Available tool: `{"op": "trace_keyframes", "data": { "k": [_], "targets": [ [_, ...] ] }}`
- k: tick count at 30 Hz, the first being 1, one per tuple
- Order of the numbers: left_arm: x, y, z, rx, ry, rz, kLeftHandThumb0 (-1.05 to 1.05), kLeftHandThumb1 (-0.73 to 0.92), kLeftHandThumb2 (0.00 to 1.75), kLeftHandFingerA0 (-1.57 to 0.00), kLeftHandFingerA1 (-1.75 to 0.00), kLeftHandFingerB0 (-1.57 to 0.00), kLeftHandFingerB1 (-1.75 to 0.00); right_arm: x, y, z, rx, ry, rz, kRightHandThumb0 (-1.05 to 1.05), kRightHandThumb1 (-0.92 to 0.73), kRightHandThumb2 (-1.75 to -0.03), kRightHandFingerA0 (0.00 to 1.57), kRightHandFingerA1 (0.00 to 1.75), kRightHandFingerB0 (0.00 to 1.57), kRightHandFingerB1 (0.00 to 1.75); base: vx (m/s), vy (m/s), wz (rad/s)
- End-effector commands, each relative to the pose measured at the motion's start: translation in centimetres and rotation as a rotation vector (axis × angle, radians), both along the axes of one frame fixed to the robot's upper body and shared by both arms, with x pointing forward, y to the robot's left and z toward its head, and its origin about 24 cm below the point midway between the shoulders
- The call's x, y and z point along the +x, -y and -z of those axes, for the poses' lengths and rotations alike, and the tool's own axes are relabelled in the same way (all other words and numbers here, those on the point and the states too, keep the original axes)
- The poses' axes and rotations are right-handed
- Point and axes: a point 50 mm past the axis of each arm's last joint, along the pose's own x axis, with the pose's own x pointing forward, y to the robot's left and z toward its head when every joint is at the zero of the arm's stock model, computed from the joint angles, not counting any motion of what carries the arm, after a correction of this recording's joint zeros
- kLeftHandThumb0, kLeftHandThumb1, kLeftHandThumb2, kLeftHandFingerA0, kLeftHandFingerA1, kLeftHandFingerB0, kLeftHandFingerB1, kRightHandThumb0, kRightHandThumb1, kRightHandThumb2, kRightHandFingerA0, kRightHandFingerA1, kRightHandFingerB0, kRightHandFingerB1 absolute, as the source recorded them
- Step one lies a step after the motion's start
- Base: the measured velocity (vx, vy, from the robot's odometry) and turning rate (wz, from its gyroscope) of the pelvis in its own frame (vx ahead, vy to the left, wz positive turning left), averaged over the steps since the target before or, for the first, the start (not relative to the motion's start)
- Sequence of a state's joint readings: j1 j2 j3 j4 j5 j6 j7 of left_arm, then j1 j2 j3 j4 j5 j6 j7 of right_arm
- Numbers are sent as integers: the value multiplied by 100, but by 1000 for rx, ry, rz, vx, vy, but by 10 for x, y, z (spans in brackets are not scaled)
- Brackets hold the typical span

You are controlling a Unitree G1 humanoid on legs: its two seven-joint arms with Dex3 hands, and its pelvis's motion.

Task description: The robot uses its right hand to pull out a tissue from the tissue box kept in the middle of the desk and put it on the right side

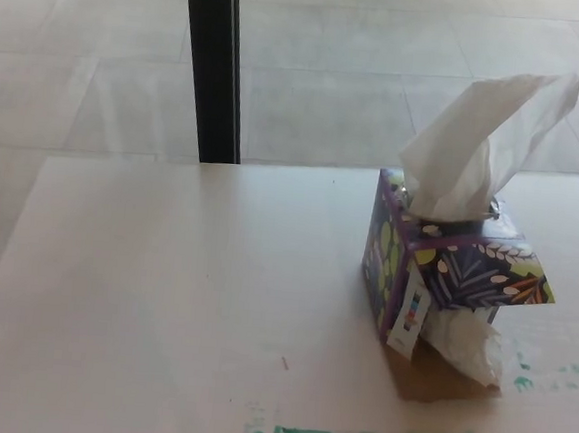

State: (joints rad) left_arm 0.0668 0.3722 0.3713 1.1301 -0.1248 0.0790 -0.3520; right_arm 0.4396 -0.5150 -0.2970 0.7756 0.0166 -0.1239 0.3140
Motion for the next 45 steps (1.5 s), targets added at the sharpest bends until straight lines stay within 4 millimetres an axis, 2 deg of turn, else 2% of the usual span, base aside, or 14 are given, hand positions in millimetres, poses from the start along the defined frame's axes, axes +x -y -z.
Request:
{"op": "trace_keyframes", "data": {
  "k": [1,10,11,20,28,30,32,33,38,39,40,43,44,45],
  "targets": [
    [-1,-8,-7,-86,40,-45,-96,38,114,-52,-100,-28,-85,5,8,-12,64,53,-6,-63,-76,-63,37,64,24,43,0,0,0],
    [-13,-14,-8,-72,20,-46,-96,38,114,-55,-102,-29,-85,10,40,-39,-19,465,499,-64,-75,-62,33,71,31,41,0,0,0],
    [-15,-13,-7,-65,9,-32,-98,39,115,-57,-103,-29,-86,20,52,-60,-14,645,656,-61,-71,-61,27,96,25,43,0,0,0],
    [-16,-15,-7,-61,8,-75,-94,38,112,-60,-102,-32,-85,106,63,-193,-121,1081,482,-76,-62,-98,2,41,4,19,0,0,0],
    [-14,-20,-12,-53,29,-74,-95,38,114,-55,-101,-28,-84,181,-8,-288,-170,1283,-54,-90,-56,-102,0,67,0,53,0,0,0],
    [-14,-20,-11,-60,25,-83,-95,38,114,-53,-101,-28,-85,190,-21,-298,-209,1277,-122,-44,-28,-98,6,60,1,55,0,0,0],
    [-16,-20,-11,-59,25,-91,-95,35,112,-58,-103,-31,-86,206,-50,-313,-189,1303,-317,-88,-76,-63,0,68,1,58,0,0,0],
    [-16,-20,-11,-68,31,-106,-89,32,110,-57,-102,-31,-85,211,-62,-319,-167,1311,-388,-90,-59,-101,2,52,4,43,0,0,0],
    [-15,-18,-11,-61,47,-66,-99,39,115,-57,-104,-27,-85,230,-107,-339,-273,1257,-649,-75,-73,-64,8,48,12,31,0,0,0],
    [-14,-18,-11,-63,49,-69,-105,42,118,-55,-104,-23,-85,233,-115,-340,-272,1233,-681,-38,-41,-101,3,54,0,49,0,0,0],
    [-13,-17,-11,-67,55,-71,-104,42,117,-56,-105,-23,-85,237,-122,-340,-244,1215,-703,-76,-51,-89,6,51,12,43,0,0,0],
    [-12,-17,-11,-85,58,-91,-96,38,114,-57,-103,-28,-85,244,-136,-337,-216,1195,-794,-37,-38,-97,4,55,0,49,0,0,0],
    [-12,-17,-11,-89,62,-91,-97,38,113,-56,-103,-27,-84,252,-146,-334,-240,1167,-863,-71,-62,-59,7,40,17,29,0,0,0],
    [-12,-17,-11,-85,58,-86,-96,39,113,-57,-102,-28,-83,256,-150,-333,-262,1145,-900,-75,-49,-87,5,43,9,39,0,0,0]
  ]
}}
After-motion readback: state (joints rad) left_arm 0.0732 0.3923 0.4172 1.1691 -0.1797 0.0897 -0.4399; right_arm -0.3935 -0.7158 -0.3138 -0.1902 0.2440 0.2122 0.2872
